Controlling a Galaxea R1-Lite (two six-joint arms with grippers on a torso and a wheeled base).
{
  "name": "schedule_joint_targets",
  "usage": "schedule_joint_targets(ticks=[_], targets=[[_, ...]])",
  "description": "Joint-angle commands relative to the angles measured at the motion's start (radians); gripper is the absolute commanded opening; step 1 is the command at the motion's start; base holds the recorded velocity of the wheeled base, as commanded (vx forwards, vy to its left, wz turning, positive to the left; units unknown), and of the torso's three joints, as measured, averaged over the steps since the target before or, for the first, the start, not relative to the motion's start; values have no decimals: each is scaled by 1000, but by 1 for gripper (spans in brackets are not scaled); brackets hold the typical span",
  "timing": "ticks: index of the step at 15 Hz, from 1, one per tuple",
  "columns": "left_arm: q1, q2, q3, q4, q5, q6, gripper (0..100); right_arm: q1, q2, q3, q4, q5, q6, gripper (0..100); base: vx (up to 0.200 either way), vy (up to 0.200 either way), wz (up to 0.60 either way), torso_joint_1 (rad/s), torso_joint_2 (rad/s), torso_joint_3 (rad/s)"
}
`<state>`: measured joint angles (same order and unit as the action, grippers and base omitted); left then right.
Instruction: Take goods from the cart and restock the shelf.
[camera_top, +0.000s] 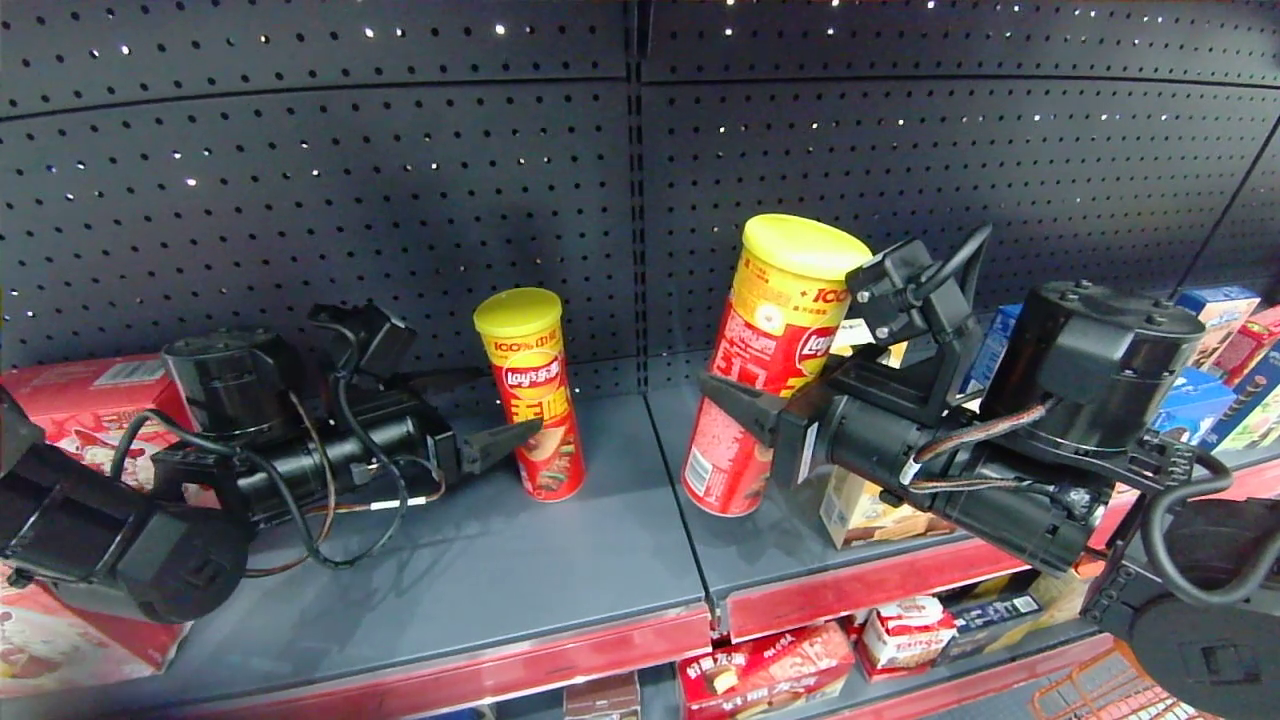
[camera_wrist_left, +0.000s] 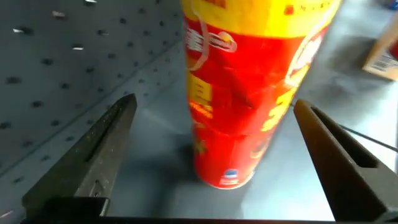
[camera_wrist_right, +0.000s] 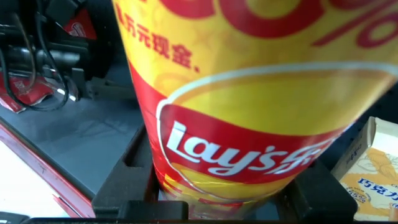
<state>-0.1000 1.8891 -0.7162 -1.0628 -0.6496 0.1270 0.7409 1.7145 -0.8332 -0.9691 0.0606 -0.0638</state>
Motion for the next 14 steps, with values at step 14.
schedule_joint_targets(ticks=[14], targets=[[-6, 103, -117, -2, -176, -84, 100, -5, 2, -1, 0, 2, -1, 0, 0, 0, 0, 0, 0, 0]])
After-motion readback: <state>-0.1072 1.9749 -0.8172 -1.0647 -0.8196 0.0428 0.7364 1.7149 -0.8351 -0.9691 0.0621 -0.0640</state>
